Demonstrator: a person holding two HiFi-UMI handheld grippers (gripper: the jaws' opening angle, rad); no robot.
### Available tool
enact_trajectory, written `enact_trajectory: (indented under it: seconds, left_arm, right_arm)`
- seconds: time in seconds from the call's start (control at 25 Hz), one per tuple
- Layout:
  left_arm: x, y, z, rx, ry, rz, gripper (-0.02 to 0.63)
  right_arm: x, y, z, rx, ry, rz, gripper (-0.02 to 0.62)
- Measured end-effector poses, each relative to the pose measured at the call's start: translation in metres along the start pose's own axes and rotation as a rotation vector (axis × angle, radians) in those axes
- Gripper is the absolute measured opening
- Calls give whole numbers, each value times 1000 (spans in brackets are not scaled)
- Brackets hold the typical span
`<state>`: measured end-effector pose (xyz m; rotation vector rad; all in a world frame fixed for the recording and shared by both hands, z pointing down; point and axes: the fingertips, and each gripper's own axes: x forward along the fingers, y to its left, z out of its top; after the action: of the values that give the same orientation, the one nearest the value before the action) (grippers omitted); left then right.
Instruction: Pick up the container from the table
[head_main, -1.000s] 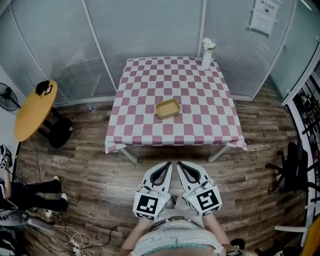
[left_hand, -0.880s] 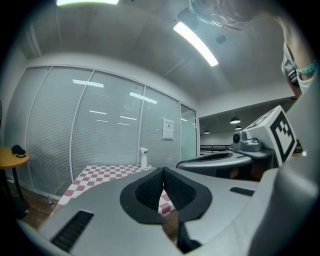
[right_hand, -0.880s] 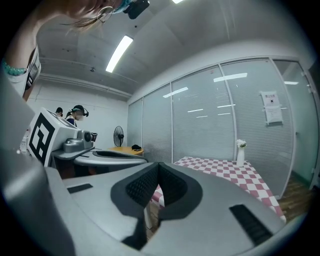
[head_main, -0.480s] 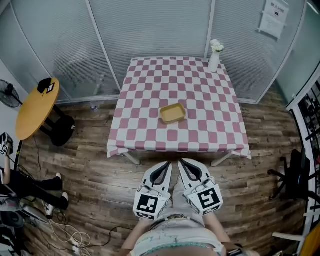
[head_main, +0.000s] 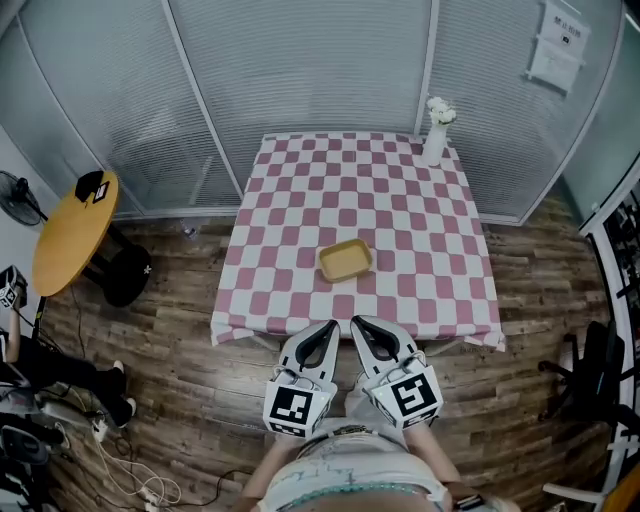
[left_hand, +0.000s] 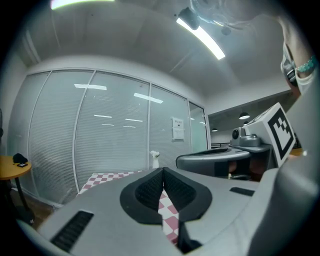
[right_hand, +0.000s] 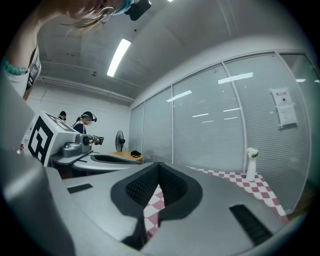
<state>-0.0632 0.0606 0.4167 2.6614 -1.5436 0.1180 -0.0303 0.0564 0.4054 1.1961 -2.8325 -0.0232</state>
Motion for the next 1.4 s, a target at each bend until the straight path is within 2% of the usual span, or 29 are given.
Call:
enact_trajectory:
  seconds: [0.44, 0.84, 1.4]
  left_arm:
    - [54, 15, 2, 3, 21, 37, 15]
    - [93, 13, 9, 9, 5, 86, 15]
    - [126, 18, 2, -10, 16, 95, 15]
  right_arm:
    - [28, -48, -7, 19, 18, 34, -8]
    - [34, -92, -2, 11, -20, 58, -8]
    - [51, -118, -11, 44, -17, 81, -8]
